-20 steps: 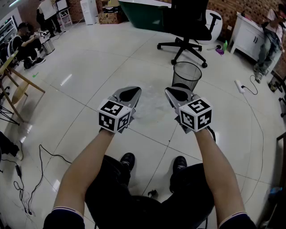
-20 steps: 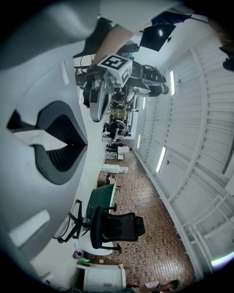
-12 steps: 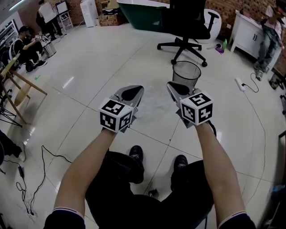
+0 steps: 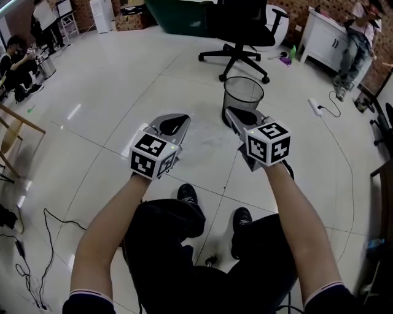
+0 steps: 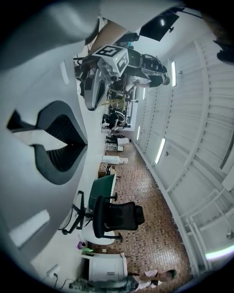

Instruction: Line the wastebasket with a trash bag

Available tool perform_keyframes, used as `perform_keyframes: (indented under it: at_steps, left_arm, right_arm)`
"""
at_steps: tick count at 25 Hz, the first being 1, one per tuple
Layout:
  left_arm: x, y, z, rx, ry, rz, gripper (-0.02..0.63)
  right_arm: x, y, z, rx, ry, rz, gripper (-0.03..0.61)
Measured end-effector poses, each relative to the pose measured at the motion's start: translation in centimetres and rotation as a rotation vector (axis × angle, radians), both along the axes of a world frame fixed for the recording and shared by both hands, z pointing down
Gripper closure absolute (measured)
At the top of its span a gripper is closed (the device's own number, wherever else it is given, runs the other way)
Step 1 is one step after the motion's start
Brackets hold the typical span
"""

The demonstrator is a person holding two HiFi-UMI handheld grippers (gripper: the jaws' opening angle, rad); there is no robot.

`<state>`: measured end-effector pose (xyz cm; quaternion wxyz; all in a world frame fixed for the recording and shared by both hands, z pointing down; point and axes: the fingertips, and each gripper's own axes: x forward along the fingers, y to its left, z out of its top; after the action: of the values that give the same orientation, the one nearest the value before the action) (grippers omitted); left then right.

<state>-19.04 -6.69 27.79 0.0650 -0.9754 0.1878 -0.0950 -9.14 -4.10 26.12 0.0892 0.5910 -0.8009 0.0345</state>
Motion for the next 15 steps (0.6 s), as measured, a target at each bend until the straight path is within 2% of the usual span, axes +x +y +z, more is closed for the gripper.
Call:
perform_keyframes:
  at_steps: [6, 15]
  left_arm:
    - [0.3, -0.7, 1.3, -0.011, -0.015, 0.014, 0.601]
    - [3.1, -4.5, 4.7, -0.047, -0.023, -0.048, 0.601]
  right_arm:
    - [1.2, -1.2, 0.8, -0.042, 0.070, -0.006, 0.577]
    - [3.9, -4.1, 1.6, -0.049, 0.189, -0.144, 0.577]
